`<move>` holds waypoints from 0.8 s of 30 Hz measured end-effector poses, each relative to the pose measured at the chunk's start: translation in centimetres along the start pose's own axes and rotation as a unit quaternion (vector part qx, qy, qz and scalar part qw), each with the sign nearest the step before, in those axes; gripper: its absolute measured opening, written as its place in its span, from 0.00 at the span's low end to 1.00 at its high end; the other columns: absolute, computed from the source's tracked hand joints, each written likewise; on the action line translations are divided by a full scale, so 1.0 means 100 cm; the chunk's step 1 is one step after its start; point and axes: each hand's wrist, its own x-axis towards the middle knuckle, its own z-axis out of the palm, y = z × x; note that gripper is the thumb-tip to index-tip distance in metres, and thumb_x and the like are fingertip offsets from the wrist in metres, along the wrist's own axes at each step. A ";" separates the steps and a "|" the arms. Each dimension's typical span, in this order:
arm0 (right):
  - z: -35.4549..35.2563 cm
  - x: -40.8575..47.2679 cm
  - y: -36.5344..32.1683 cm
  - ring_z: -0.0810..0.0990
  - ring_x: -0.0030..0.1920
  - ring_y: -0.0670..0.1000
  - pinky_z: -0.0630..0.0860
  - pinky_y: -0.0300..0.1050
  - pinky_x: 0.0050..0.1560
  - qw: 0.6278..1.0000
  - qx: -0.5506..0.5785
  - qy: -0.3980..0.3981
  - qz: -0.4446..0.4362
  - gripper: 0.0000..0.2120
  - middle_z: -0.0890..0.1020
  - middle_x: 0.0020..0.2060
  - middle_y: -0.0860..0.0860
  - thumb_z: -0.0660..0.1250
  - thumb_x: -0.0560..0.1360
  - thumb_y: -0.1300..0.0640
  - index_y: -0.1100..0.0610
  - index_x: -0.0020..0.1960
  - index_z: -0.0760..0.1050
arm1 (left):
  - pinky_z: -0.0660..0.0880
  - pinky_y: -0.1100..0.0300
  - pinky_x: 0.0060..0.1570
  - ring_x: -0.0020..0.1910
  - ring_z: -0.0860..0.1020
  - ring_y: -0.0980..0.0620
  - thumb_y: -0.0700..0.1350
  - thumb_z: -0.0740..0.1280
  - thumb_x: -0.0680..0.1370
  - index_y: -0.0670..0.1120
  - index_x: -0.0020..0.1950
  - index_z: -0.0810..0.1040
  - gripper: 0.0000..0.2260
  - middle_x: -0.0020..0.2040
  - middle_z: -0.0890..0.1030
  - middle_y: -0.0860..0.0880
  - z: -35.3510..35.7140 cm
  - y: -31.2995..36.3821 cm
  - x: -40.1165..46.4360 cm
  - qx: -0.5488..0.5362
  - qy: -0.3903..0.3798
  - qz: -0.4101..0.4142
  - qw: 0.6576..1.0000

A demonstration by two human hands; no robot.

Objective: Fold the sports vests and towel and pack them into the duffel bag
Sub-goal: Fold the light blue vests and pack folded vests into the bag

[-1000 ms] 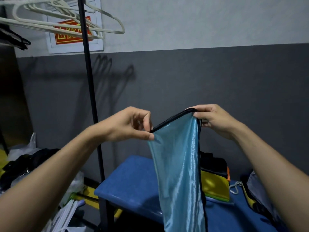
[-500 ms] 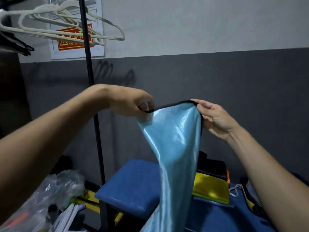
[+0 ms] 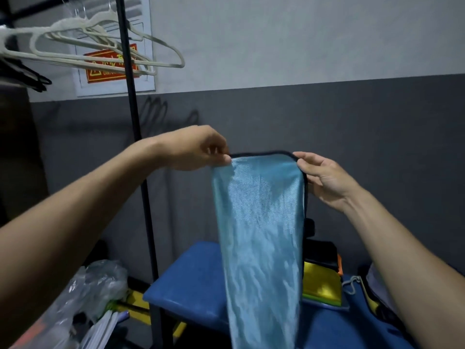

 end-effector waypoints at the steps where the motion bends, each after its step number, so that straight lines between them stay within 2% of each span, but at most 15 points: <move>1: -0.002 -0.001 -0.002 0.81 0.42 0.47 0.77 0.39 0.44 1.000 -0.008 0.001 0.000 0.10 0.85 0.45 0.49 0.70 0.76 0.60 0.53 0.57 0.81 | 0.68 0.59 0.39 0.34 0.74 0.60 0.54 0.67 0.81 0.50 0.44 0.81 0.10 0.36 0.78 0.55 0.000 0.003 0.001 0.015 0.016 -0.001 1.000; 4: -0.006 -0.005 -0.005 0.75 0.33 0.44 0.72 0.35 0.31 1.000 -0.019 -0.001 0.003 0.11 0.82 0.43 0.49 0.71 0.75 0.60 0.54 0.57 0.81 | 0.70 0.58 0.44 0.42 0.77 0.49 0.52 0.67 0.82 0.49 0.52 0.82 0.08 0.43 0.80 0.53 0.005 0.009 0.006 0.069 0.048 -0.016 0.996; 5: -0.008 -0.006 -0.006 0.73 0.32 0.43 0.70 0.34 0.30 0.999 -0.043 0.001 0.001 0.10 0.82 0.43 0.49 0.71 0.76 0.60 0.54 0.56 0.82 | 0.71 0.58 0.45 0.43 0.77 0.48 0.52 0.67 0.81 0.51 0.55 0.82 0.07 0.44 0.80 0.53 0.006 0.010 0.007 0.086 0.043 -0.027 0.995; 7: -0.011 -0.011 -0.009 0.72 0.34 0.43 0.67 0.37 0.34 0.992 -0.125 0.006 -0.005 0.09 0.82 0.42 0.47 0.72 0.77 0.61 0.54 0.57 0.83 | 0.72 0.56 0.47 0.46 0.77 0.47 0.54 0.67 0.80 0.55 0.58 0.81 0.09 0.46 0.80 0.53 0.008 0.012 0.010 0.118 0.005 -0.049 0.992; 9: -0.012 -0.015 -0.011 0.71 0.34 0.44 0.66 0.38 0.34 0.984 -0.180 0.006 -0.006 0.10 0.81 0.38 0.46 0.72 0.77 0.61 0.57 0.58 0.82 | 0.75 0.54 0.48 0.49 0.78 0.45 0.56 0.67 0.80 0.56 0.58 0.81 0.09 0.48 0.81 0.52 0.011 0.016 0.011 0.155 -0.040 -0.063 0.985; 11: -0.010 -0.019 -0.014 0.69 0.30 0.44 0.66 0.36 0.29 0.980 -0.198 0.010 -0.003 0.09 0.80 0.33 0.45 0.72 0.78 0.62 0.58 0.58 0.81 | 0.77 0.52 0.48 0.50 0.78 0.43 0.57 0.68 0.79 0.56 0.53 0.80 0.07 0.46 0.79 0.51 0.013 0.020 0.012 0.185 -0.057 -0.066 0.979; 13: -0.007 -0.024 -0.016 0.71 0.28 0.44 0.69 0.35 0.27 0.977 -0.212 0.029 -0.005 0.08 0.81 0.33 0.45 0.71 0.79 0.62 0.59 0.58 0.81 | 0.74 0.53 0.45 0.52 0.78 0.43 0.56 0.68 0.79 0.56 0.51 0.78 0.05 0.45 0.76 0.51 0.013 0.026 0.012 0.200 -0.037 -0.064 0.977; 15: -0.005 -0.028 -0.017 0.77 0.28 0.44 0.74 0.35 0.27 0.978 -0.203 0.052 -0.007 0.08 0.83 0.38 0.50 0.71 0.79 0.62 0.60 0.58 0.80 | 0.70 0.53 0.44 0.57 0.74 0.44 0.55 0.67 0.80 0.53 0.53 0.78 0.07 0.49 0.75 0.51 0.014 0.029 0.013 0.216 0.012 -0.047 0.975; 18: 0.001 -0.034 -0.015 0.84 0.31 0.48 0.82 0.38 0.33 0.988 -0.133 0.076 -0.017 0.06 0.82 0.45 0.56 0.68 0.80 0.66 0.61 0.56 0.78 | 0.70 0.50 0.50 0.60 0.66 0.44 0.56 0.66 0.80 0.50 0.55 0.79 0.11 0.57 0.72 0.49 0.015 0.036 0.018 0.273 0.082 0.000 0.958; 20: 0.004 -0.037 -0.011 0.87 0.34 0.51 0.84 0.41 0.36 0.990 -0.096 0.097 -0.031 0.05 0.82 0.45 0.56 0.65 0.81 0.67 0.62 0.56 0.77 | 0.70 0.49 0.52 0.60 0.69 0.41 0.53 0.65 0.82 0.46 0.55 0.77 0.11 0.57 0.73 0.46 0.014 0.045 0.021 0.216 0.085 0.004 0.973; 22: 0.004 -0.040 -0.006 0.87 0.37 0.53 0.85 0.43 0.38 0.989 -0.074 0.123 -0.046 0.06 0.83 0.46 0.57 0.64 0.82 0.68 0.62 0.56 0.76 | 0.69 0.54 0.47 0.53 0.76 0.41 0.51 0.64 0.83 0.44 0.53 0.76 0.10 0.49 0.77 0.46 0.012 0.055 0.022 0.088 0.074 0.000 0.993; 24: -0.001 -0.044 -0.001 0.87 0.37 0.54 0.85 0.44 0.38 0.985 -0.062 0.153 -0.057 0.06 0.83 0.47 0.59 0.63 0.82 0.68 0.60 0.54 0.76 | 0.70 0.58 0.43 0.45 0.79 0.48 0.51 0.66 0.83 0.43 0.53 0.80 0.12 0.44 0.80 0.47 0.011 0.065 0.019 -0.032 0.061 0.014 0.998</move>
